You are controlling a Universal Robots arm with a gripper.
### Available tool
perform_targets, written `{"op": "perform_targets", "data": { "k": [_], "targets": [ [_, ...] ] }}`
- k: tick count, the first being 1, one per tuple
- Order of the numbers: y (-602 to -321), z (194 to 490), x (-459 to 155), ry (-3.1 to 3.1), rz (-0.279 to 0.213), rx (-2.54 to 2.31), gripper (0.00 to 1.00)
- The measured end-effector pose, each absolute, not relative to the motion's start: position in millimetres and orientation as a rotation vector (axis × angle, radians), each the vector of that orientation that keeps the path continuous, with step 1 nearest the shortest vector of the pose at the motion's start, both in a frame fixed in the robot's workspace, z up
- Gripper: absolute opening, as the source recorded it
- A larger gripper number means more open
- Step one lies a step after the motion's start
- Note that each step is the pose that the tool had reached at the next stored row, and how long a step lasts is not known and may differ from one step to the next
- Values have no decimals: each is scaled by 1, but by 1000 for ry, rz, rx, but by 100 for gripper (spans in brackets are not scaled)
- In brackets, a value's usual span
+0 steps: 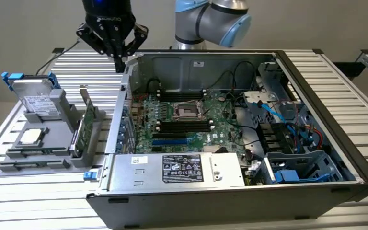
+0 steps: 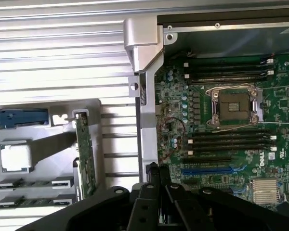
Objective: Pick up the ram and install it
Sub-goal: 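Reach for the ram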
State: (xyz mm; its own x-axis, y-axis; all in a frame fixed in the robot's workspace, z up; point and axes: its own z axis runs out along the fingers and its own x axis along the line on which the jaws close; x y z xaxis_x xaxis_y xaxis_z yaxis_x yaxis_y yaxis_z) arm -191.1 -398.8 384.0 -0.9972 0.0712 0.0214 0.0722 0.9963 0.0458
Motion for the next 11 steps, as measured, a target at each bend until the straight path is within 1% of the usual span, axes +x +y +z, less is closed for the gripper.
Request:
{"op": "perform_targets", "data": {
  "k": [11],
  "targets": [
    [-399, 374, -241, -3077, -69, -112, 10]
  ]
}}
